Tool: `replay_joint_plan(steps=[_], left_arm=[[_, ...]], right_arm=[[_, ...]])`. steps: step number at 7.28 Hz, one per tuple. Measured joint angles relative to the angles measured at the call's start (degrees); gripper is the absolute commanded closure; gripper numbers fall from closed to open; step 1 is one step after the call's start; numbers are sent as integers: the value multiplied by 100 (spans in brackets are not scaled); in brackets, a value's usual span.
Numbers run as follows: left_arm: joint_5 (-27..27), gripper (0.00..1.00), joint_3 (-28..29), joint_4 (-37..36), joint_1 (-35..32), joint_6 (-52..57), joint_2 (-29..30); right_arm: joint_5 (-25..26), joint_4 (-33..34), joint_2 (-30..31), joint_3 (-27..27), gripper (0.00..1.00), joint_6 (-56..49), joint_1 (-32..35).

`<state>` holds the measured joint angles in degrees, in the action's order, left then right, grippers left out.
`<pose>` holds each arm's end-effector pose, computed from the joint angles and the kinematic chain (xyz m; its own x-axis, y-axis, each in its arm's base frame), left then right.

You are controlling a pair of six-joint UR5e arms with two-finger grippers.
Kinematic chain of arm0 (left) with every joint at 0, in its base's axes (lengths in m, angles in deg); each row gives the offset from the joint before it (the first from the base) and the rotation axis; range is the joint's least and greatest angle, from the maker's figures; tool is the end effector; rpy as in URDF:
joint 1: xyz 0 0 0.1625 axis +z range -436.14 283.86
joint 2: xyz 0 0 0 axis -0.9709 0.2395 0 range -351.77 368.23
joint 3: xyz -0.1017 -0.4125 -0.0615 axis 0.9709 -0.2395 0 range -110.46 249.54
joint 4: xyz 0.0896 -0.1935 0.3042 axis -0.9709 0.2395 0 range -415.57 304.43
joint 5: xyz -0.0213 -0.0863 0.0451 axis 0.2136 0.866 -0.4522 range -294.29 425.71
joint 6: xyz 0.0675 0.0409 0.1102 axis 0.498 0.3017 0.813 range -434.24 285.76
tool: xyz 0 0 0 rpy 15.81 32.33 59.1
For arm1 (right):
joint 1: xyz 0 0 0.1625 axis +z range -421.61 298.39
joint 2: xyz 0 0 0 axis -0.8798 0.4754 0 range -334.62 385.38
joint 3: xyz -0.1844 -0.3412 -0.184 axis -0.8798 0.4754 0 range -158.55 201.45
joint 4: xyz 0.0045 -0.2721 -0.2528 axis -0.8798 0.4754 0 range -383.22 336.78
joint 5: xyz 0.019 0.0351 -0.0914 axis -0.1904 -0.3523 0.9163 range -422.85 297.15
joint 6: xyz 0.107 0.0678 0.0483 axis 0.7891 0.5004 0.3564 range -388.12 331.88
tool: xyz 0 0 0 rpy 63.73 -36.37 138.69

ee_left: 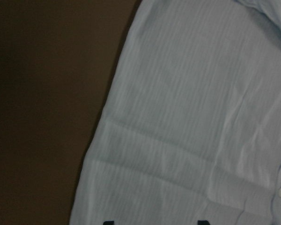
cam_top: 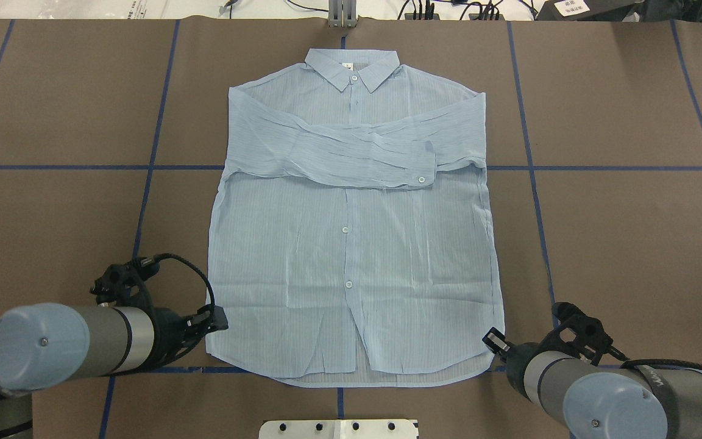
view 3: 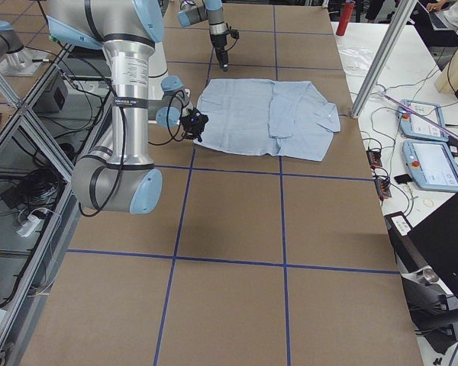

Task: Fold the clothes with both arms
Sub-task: 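Grasp the hem corners nearest the robot with both grippers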

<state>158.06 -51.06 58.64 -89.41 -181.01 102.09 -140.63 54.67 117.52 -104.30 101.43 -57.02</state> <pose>0.4400 -0.2351 0.3798 0.4282 -0.3973 -0.8117 0.3331 0.9043 -0.2669 -0.4229 -0.1965 0.4208 0.3906 0.6557 0.6461 -0.6200 0.7062 -0.3419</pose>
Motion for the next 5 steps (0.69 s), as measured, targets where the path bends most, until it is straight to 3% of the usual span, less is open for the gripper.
replay_joint_plan(steps=[5], left_arm=[[-162, 44, 272, -203, 266, -169, 121]], right_arm=[[-6, 2, 403, -207, 100, -82, 15]])
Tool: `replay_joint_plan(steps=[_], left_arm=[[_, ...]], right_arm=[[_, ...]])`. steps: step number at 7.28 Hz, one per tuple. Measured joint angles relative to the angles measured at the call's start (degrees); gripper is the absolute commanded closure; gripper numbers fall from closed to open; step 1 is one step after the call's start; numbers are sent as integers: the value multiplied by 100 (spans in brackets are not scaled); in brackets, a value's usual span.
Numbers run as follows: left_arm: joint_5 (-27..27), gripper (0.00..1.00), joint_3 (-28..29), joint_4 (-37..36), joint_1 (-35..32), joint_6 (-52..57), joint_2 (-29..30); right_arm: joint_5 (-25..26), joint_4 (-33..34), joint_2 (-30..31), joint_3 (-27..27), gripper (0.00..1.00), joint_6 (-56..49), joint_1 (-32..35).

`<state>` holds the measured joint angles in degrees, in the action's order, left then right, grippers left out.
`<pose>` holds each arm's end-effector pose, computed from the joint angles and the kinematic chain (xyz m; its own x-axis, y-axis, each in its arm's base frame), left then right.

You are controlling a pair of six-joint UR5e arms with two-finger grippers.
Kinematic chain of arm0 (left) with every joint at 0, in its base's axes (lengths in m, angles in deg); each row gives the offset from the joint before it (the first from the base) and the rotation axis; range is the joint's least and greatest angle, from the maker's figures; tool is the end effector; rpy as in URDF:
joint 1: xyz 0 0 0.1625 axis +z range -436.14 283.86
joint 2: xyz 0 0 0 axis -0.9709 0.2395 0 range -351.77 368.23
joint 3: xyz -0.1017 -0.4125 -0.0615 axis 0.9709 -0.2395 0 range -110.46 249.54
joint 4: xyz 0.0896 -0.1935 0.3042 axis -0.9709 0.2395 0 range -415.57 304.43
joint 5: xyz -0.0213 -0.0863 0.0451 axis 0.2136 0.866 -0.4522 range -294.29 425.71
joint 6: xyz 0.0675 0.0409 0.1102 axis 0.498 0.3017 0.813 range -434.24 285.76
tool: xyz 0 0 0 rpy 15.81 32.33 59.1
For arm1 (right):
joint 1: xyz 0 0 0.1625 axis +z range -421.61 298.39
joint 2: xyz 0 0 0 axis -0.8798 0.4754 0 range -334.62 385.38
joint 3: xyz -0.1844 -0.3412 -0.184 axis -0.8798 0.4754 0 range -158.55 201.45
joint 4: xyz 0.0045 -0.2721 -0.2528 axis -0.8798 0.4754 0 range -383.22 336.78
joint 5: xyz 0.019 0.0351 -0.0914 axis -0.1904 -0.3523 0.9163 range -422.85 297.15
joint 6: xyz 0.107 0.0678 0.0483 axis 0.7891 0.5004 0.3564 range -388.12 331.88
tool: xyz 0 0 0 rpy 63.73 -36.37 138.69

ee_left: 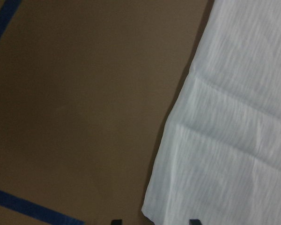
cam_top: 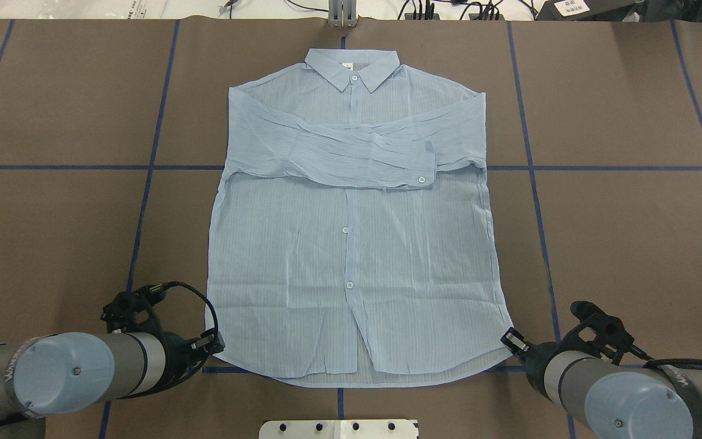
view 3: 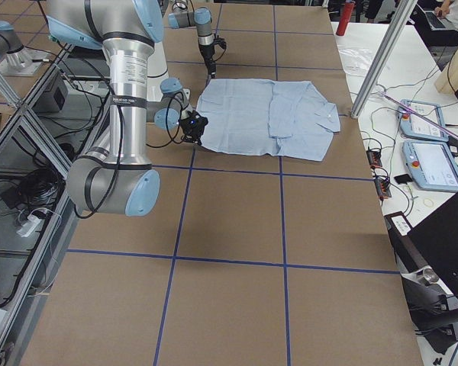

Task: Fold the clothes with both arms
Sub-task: 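Grasp the hem corners nearest the robot with both grippers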

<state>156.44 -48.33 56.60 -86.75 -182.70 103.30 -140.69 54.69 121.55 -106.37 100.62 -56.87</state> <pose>0.4643 -0.2209 0.3973 0.4782 -0.4118 -0.7757 0.3430 0.9007 -0.2666 -0.3979 -0.1954 0.4343 0.4202 0.6487 0.6345 -0.6268 0.7131 -0.3139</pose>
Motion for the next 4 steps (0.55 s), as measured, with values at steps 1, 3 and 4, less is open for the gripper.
replay_joint_plan(steps=[1, 3, 4], left_arm=[[4, 45, 16, -203, 3, 5, 123], [1, 47, 118, -378, 17, 11, 225], [-1, 48, 189, -397, 23, 17, 271]], right_arm=[[-2, -1, 84, -68, 100, -4, -1], [-3, 4, 166, -106, 100, -6, -7], [-3, 5, 191, -109, 100, -8, -8]])
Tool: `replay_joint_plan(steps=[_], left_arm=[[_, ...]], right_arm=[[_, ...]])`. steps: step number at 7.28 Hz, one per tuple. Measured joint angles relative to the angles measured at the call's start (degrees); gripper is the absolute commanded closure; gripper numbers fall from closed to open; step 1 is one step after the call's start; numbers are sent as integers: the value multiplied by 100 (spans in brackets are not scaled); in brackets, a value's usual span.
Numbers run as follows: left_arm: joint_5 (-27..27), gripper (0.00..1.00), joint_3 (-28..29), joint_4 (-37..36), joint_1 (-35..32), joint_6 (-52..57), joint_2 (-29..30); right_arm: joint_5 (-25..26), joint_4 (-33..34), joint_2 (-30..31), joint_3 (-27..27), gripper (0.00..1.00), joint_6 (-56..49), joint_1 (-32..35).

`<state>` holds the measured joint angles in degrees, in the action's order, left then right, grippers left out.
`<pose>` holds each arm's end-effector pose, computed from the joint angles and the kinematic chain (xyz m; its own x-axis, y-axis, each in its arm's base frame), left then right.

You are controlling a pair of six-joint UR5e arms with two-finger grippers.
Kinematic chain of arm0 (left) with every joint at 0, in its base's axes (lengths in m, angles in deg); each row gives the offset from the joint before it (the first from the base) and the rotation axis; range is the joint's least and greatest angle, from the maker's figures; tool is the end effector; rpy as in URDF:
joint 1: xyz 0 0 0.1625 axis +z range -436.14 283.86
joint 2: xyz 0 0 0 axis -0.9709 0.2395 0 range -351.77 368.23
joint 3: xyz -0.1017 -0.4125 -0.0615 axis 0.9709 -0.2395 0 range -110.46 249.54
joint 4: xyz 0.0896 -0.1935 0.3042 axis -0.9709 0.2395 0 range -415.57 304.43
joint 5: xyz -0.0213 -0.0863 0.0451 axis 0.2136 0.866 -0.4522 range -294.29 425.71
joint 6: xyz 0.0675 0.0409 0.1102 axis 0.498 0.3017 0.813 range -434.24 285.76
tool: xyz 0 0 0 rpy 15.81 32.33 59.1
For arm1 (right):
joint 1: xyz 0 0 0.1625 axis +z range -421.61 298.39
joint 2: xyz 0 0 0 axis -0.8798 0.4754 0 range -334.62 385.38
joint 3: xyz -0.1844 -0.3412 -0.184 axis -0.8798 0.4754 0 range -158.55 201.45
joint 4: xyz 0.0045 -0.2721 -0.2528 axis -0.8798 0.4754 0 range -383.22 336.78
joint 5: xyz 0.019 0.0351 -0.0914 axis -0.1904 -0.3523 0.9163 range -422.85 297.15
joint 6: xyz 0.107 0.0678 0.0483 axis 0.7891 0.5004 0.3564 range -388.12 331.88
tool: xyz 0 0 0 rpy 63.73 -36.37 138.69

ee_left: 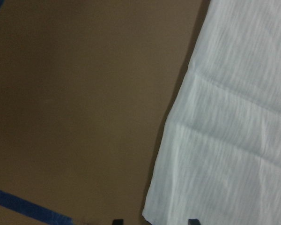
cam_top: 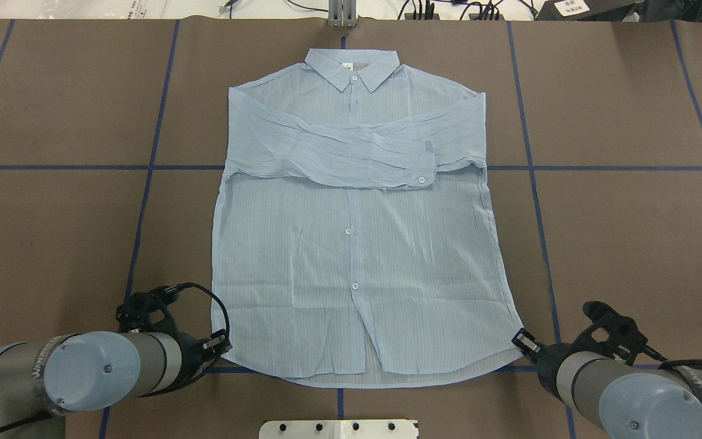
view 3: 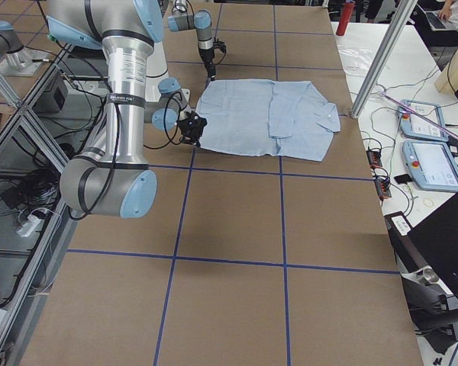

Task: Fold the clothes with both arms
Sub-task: 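Grasp the hem corners nearest the robot with both grippers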

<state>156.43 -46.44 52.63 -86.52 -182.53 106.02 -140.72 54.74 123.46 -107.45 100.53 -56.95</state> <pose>0.4823 -0.2222 0.4000 0.5218 -0.4147 -0.7455 0.3521 0.9007 -0.2545 -0.3862 -0.1938 0.4393 0.4320 0.6479 0.6274 -0.6296 0.7147 -0.3045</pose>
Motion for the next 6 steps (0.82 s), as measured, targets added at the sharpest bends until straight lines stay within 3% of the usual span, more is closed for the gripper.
replay_joint_plan(steps=[2, 3, 4, 6], left_arm=[[-1, 63, 135, -9, 7, 6, 102], [-1, 88, 175, -9, 8, 4, 162], [-3, 100, 209, -9, 8, 2, 199], [-2, 100, 224, -15, -1, 1, 219]], right_arm=[[1, 0, 13, -3, 100, 0, -4], [4, 1, 12, -3, 100, 1, -7], [4, 0, 11, -3, 100, 2, -7], [8, 0, 9, -3, 100, 2, -7]])
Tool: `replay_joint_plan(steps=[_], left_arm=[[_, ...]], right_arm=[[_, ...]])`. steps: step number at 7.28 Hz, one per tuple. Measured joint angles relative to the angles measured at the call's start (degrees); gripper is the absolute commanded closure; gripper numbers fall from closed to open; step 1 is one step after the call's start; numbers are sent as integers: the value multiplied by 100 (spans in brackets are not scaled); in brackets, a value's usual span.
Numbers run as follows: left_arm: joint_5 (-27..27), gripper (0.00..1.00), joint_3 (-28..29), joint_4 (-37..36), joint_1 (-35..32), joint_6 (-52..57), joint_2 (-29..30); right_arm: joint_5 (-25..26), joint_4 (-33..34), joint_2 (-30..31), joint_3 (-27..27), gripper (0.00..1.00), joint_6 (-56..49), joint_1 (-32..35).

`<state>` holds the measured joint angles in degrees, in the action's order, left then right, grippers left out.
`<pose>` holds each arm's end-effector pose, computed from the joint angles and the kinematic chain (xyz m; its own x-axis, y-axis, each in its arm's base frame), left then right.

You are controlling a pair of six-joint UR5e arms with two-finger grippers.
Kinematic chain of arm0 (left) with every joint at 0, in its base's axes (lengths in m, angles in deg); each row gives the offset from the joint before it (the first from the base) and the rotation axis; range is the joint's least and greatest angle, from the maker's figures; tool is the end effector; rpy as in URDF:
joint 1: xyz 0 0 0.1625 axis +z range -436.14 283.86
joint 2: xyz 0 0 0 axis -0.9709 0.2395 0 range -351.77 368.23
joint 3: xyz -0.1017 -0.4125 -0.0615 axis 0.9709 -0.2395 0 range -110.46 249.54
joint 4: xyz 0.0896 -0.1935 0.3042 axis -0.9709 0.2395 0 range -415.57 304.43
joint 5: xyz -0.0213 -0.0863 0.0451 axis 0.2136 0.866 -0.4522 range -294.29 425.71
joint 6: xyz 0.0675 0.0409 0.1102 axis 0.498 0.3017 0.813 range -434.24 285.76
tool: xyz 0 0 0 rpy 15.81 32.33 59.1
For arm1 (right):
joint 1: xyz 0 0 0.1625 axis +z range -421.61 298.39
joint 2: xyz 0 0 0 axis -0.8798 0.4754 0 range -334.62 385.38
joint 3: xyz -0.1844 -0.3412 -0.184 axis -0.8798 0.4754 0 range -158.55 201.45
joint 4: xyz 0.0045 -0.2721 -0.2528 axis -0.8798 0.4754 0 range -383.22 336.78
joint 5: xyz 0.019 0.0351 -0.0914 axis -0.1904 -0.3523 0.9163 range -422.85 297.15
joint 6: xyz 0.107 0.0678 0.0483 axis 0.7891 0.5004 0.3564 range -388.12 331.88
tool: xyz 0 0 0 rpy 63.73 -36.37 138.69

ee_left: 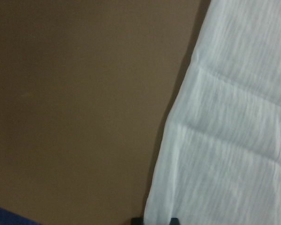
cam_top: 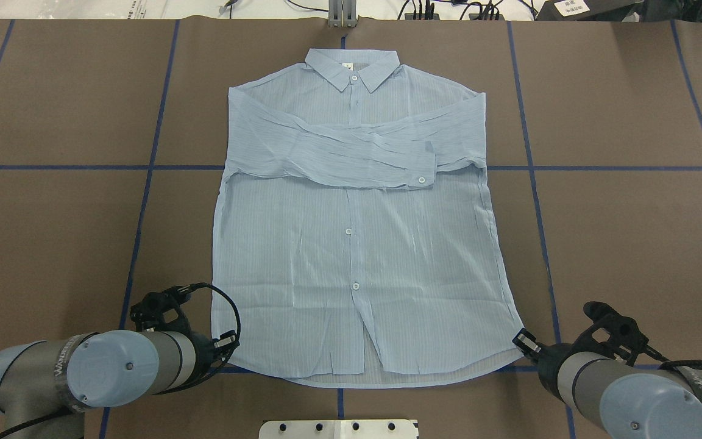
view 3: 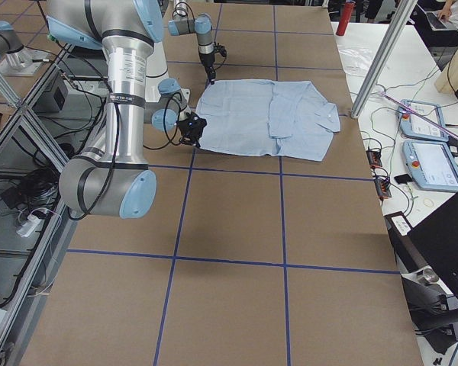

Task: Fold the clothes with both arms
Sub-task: 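Grasp the hem corners nearest the robot with both grippers, then lift the hem with both grippers and fold it up toward the collar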

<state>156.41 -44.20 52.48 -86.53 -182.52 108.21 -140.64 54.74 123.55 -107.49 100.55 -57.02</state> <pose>0.4984 -0.2253 0.3983 0.5243 -0.4151 -0.7435 0.3533 0.9005 -0.2536 -0.3859 -0.1935 0.4396 0.4325 0.6474 0.6275 -0.6299 0.7150 -0.3035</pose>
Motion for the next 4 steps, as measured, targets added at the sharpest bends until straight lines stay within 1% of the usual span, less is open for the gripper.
replay_joint_plan(steps=[2, 4], left_arm=[[8, 100, -150, -3, -36, 0, 13], [17, 100, -688, -57, -119, 0, -26]], right_arm=[[1, 0, 0, -27, 100, 0, -2], [9, 7, 23, -326, 100, 9, 11]])
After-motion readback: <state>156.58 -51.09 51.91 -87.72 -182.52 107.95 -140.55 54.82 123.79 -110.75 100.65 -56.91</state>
